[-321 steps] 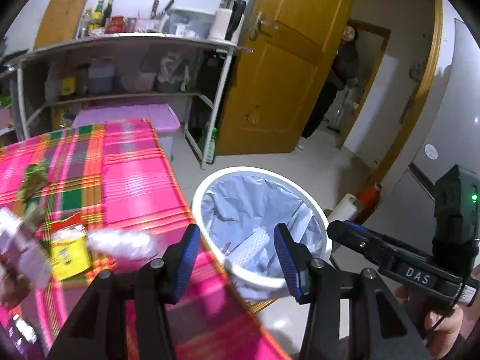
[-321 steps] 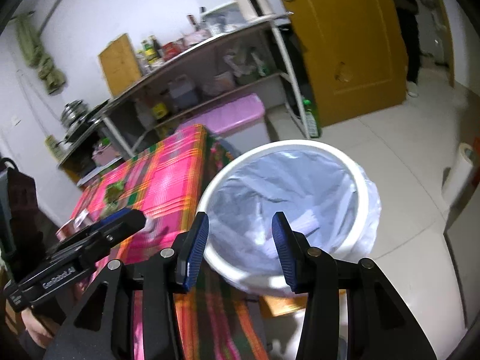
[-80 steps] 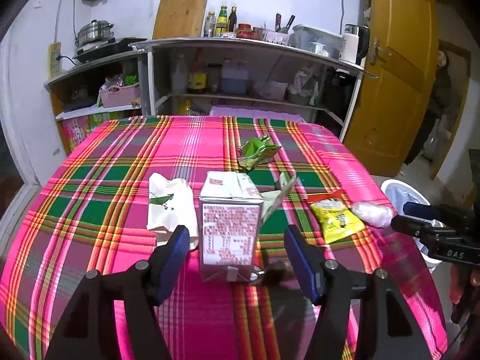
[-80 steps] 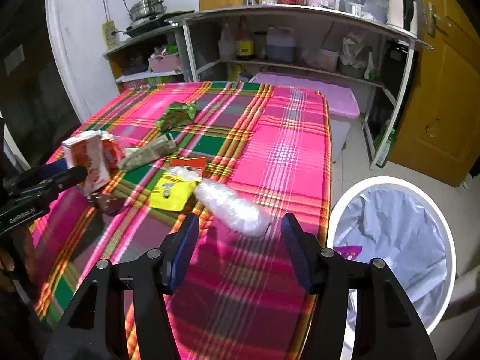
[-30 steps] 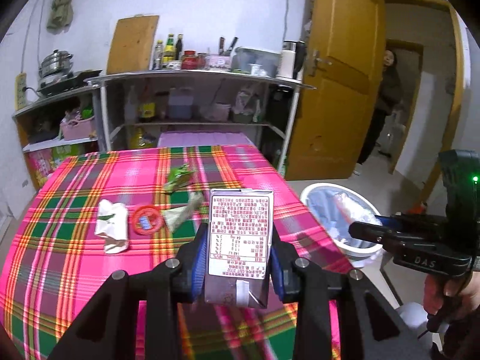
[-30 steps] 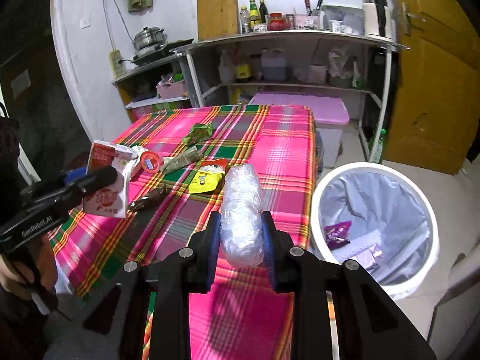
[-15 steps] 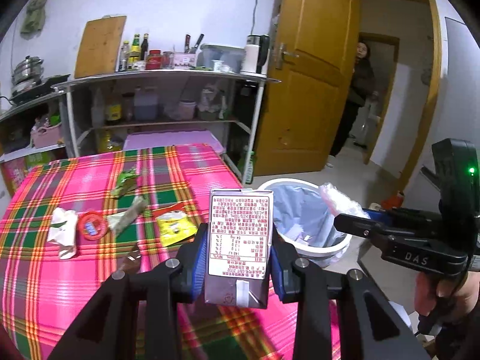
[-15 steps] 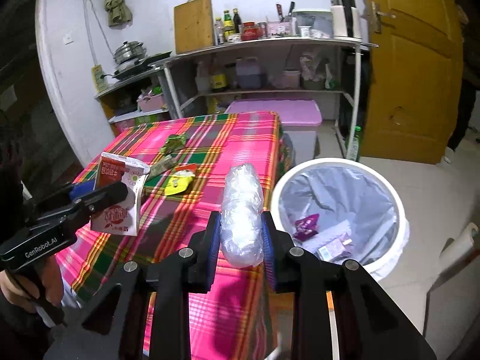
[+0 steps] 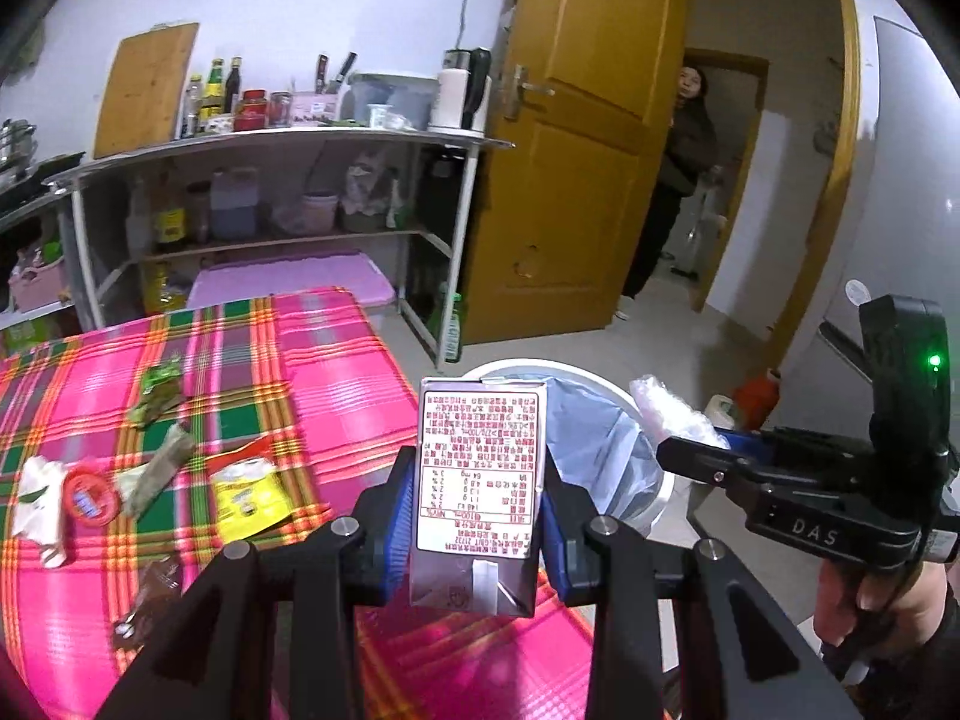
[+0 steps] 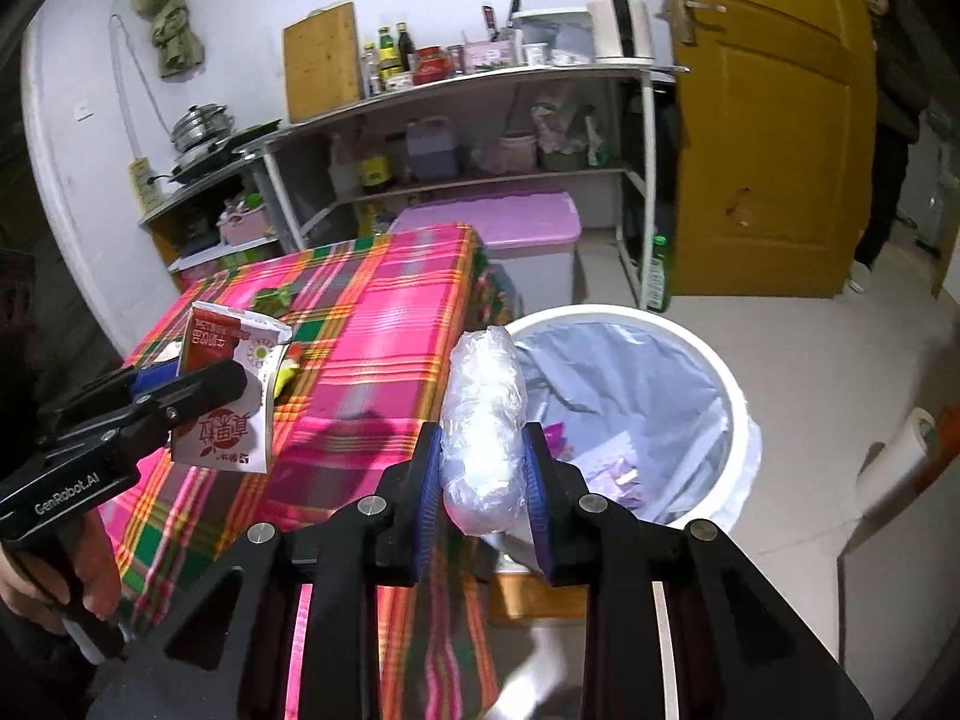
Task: Collect trash
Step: 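Carry the carton and plastic bag over the bin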
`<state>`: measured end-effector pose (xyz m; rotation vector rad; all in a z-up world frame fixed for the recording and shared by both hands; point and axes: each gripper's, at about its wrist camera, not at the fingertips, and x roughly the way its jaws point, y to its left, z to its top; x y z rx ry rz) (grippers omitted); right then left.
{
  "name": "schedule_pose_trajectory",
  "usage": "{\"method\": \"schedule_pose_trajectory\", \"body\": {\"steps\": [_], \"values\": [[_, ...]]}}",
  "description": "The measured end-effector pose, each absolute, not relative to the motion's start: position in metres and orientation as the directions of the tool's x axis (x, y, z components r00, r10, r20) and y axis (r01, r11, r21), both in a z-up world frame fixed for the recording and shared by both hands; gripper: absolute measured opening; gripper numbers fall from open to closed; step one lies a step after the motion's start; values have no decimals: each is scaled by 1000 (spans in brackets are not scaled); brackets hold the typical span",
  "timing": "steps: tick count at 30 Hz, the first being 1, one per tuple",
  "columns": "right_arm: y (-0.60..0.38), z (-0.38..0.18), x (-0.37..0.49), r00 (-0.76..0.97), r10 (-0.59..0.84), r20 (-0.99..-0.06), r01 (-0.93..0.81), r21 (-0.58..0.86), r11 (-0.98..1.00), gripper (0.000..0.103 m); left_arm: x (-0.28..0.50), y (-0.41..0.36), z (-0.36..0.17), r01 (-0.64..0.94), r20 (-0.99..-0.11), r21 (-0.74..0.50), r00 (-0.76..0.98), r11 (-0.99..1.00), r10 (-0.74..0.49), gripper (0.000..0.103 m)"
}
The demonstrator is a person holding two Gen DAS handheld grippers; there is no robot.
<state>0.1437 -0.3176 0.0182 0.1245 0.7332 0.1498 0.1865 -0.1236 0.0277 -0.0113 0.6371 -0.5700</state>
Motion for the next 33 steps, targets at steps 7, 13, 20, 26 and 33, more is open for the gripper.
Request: {"method": "schedule_pose_trajectory", "body": {"steps": [7, 13, 20, 26, 33], "values": [[-338, 5, 159, 723, 154, -674, -48, 173, 984, 27, 212, -160, 15, 542, -579, -195, 609, 817, -542, 36], [-356, -4, 172, 716, 131, -686, -15, 172, 985, 27, 234, -184, -1, 549, -606, -212, 575, 808, -549, 36], [-371, -16, 187, 710, 105, -696, 14, 162, 987, 27, 257, -205, -15, 537, -636, -222, 553, 814, -539, 37], [-375, -24, 194, 705, 96, -702, 31, 166, 986, 44, 273, -213, -27, 506, -650, -232, 554, 831, -520, 49], [-375, -25, 192, 707, 97, -700, 32, 169, 985, 52, 273, -198, -23, 490, -631, -258, 567, 833, -529, 51]]}}
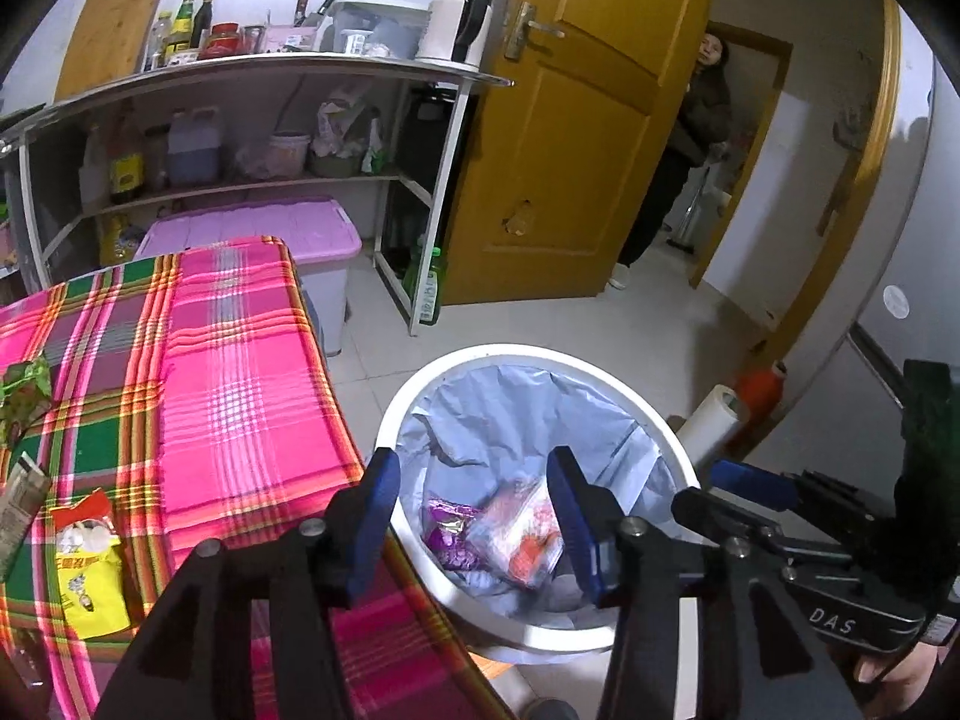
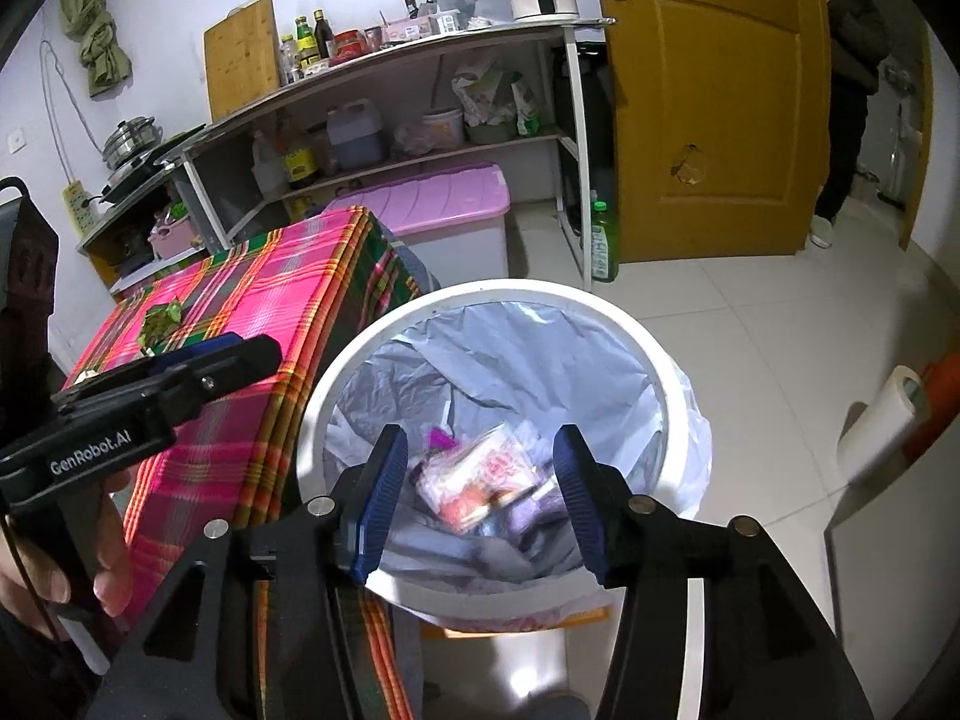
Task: Collect trash
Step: 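Carry the carton and plastic bag over the bin, then open both grippers over the bin to drop carton and bag, then move both grippers back over the table toward the remaining trash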
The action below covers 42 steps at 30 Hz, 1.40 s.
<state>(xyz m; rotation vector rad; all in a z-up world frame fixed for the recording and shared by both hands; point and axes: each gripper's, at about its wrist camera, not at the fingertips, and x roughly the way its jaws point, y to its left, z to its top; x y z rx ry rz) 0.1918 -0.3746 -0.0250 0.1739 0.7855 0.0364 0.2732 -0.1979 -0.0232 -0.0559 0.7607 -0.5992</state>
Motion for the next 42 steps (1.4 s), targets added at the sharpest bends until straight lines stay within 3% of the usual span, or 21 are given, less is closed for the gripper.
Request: {"method": "schedule_pose_trajectory", "body": {"steps": [24, 42], "values": [[-284, 41, 108, 767, 207, -607, -116, 186, 976, 52, 159, -106, 40, 473, -540, -183, 684, 862, -490, 51], [-221, 55, 77, 755, 293, -587, -244, 163, 956, 52, 102, -24, 45, 353, -521, -161, 762, 922, -383, 51]]}}
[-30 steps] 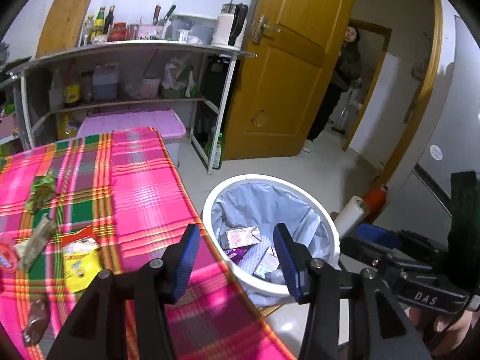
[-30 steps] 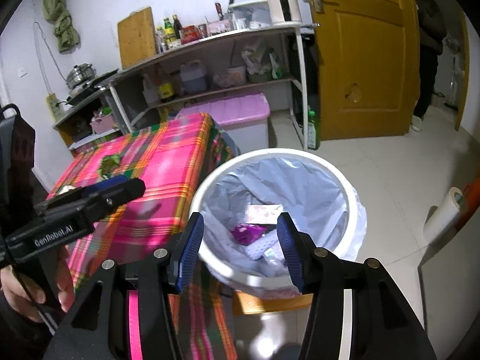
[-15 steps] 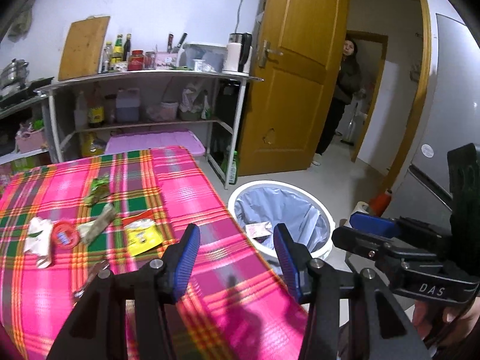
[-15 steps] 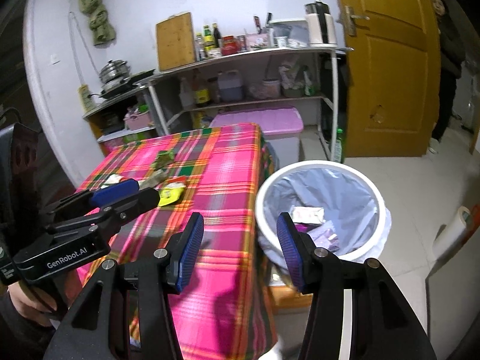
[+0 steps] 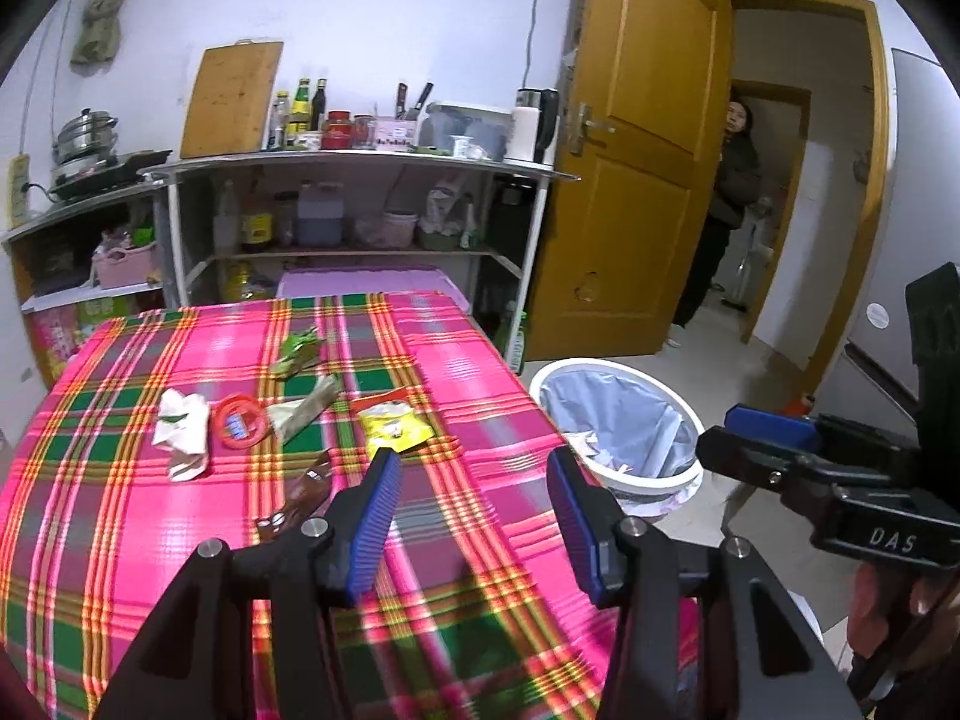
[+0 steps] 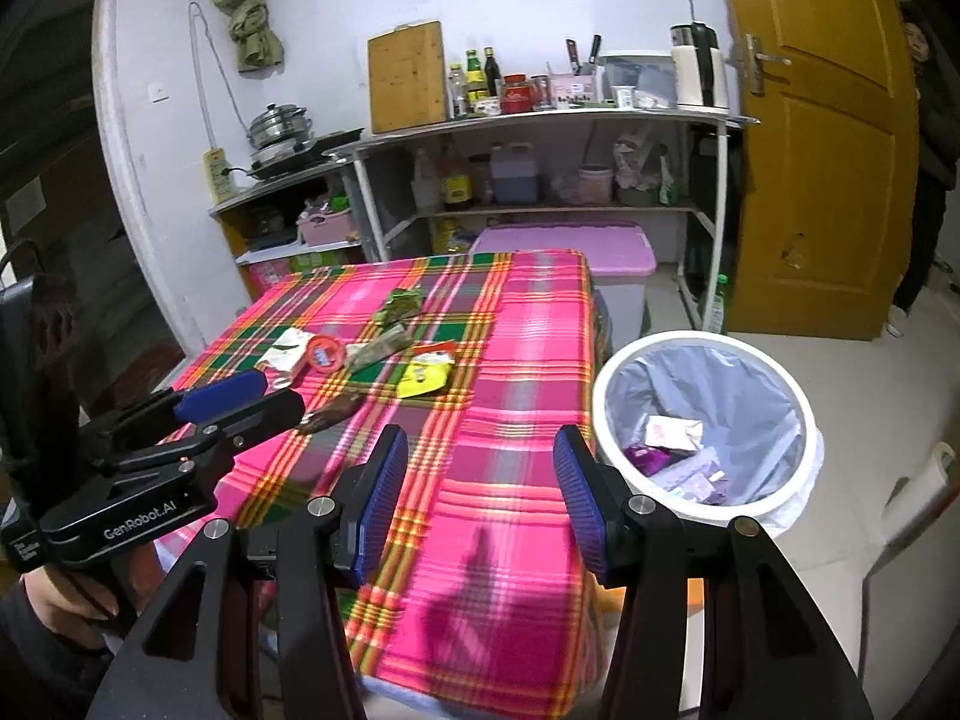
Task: Collect trash
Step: 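Move both grippers back over the table toward the remaining trash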
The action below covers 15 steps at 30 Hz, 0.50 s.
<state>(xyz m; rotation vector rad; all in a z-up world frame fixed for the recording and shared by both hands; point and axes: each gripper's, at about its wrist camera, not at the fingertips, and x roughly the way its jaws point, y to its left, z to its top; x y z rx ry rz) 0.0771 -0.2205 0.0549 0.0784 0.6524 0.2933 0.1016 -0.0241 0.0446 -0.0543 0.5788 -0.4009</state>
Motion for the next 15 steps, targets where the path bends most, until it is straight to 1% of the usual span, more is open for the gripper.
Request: {"method": "schedule_pose_trajectory", "body": {"steps": [15], "values": [[-194, 49, 81, 729, 338, -595, -307, 157, 939, 52, 97, 17, 40, 258, -525, -153, 797, 954, -300, 51]]}}
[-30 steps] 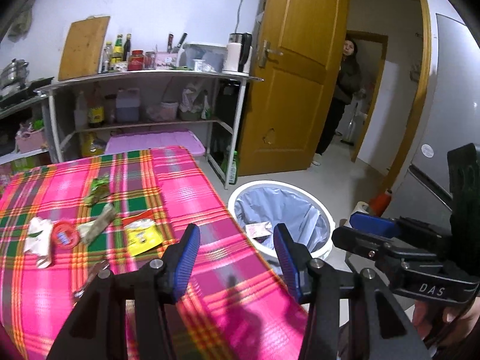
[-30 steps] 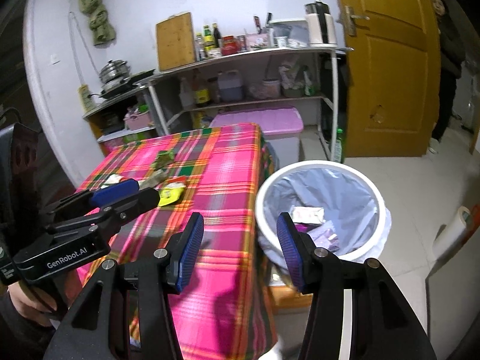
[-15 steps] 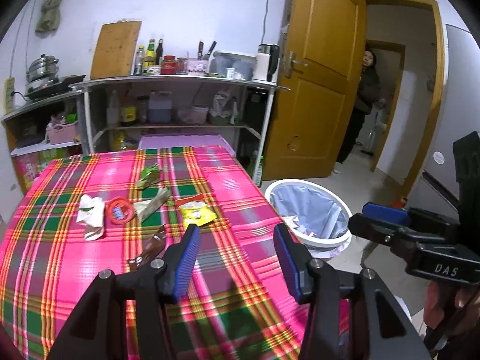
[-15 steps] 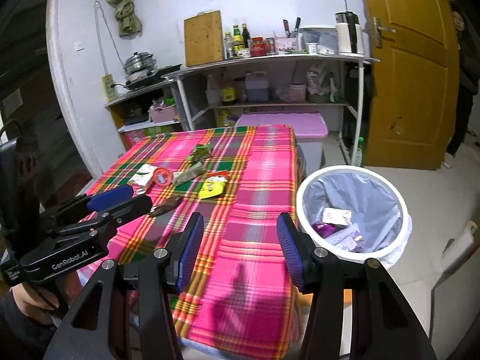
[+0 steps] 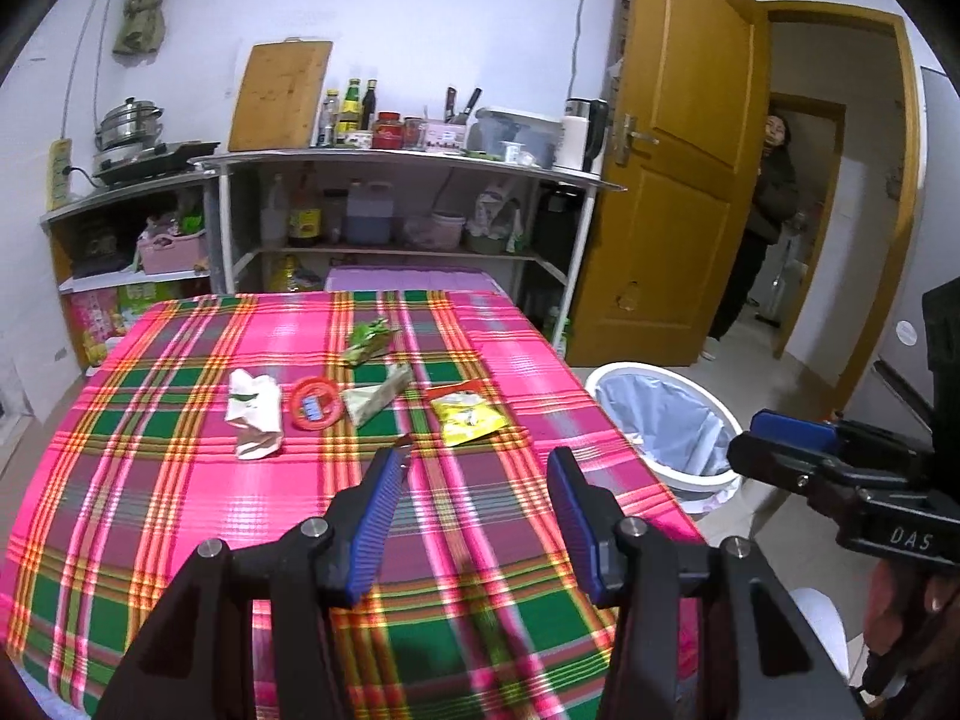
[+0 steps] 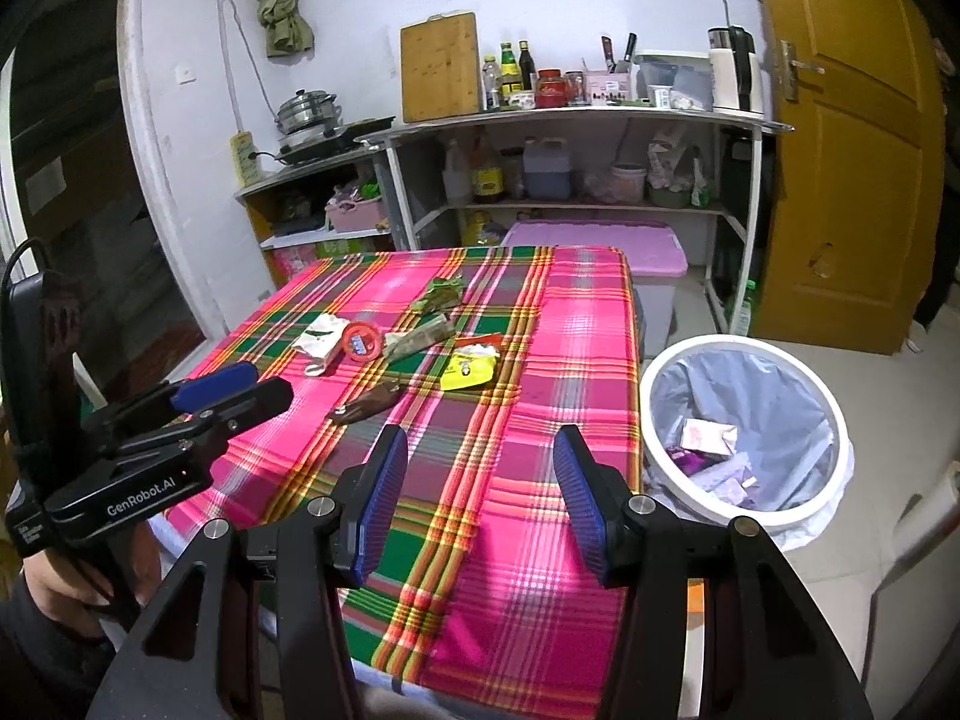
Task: Collect trash
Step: 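Move both grippers back over the table toward the remaining trash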
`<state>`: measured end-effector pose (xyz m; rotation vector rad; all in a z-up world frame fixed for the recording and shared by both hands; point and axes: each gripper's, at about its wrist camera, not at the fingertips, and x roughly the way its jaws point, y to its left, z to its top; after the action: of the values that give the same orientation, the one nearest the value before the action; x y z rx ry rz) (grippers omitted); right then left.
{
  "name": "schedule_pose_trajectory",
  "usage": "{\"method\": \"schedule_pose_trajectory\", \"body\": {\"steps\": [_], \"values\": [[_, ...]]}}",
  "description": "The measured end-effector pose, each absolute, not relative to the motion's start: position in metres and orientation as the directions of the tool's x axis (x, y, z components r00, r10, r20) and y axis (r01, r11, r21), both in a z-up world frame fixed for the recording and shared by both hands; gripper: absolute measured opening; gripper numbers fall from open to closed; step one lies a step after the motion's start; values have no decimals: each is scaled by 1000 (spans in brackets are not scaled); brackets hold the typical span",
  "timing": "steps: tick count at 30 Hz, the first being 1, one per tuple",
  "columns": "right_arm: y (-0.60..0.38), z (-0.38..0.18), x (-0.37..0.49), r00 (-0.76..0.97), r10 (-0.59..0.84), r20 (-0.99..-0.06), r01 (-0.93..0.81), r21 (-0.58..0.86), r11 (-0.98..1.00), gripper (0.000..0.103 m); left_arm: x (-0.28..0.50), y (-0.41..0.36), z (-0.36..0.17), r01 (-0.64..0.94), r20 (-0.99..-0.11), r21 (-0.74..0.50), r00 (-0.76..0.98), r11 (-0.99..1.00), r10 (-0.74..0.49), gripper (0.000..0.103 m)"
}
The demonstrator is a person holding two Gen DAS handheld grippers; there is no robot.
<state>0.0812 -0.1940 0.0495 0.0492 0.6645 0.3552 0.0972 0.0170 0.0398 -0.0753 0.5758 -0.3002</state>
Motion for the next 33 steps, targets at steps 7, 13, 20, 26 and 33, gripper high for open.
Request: {"method": "schedule_pose_trajectory", "body": {"steps": [7, 13, 20, 26, 33], "values": [[-182, 44, 96, 709, 358, -608, -337, 154, 929, 52, 105, 40, 31, 208, -540, -150, 802, 967, -256, 51], [-169, 38, 111, 689, 369, -624, -356, 152, 922, 52, 118, 54, 20, 180, -561, -157, 793, 971, -238, 51], [-162, 30, 130, 676, 364, -641, -352, 153, 923, 52, 143, 51, -5, 201, -615, -146, 749, 969, -247, 51], [-159, 19, 152, 662, 349, -664, -334, 156, 930, 52, 170, 45, -27, 209, -665, -140, 704, 968, -249, 51], [-152, 0, 187, 631, 330, -702, -316, 156, 936, 52, 206, 29, -47, 219, -737, -116, 635, 969, -232, 51]]}}
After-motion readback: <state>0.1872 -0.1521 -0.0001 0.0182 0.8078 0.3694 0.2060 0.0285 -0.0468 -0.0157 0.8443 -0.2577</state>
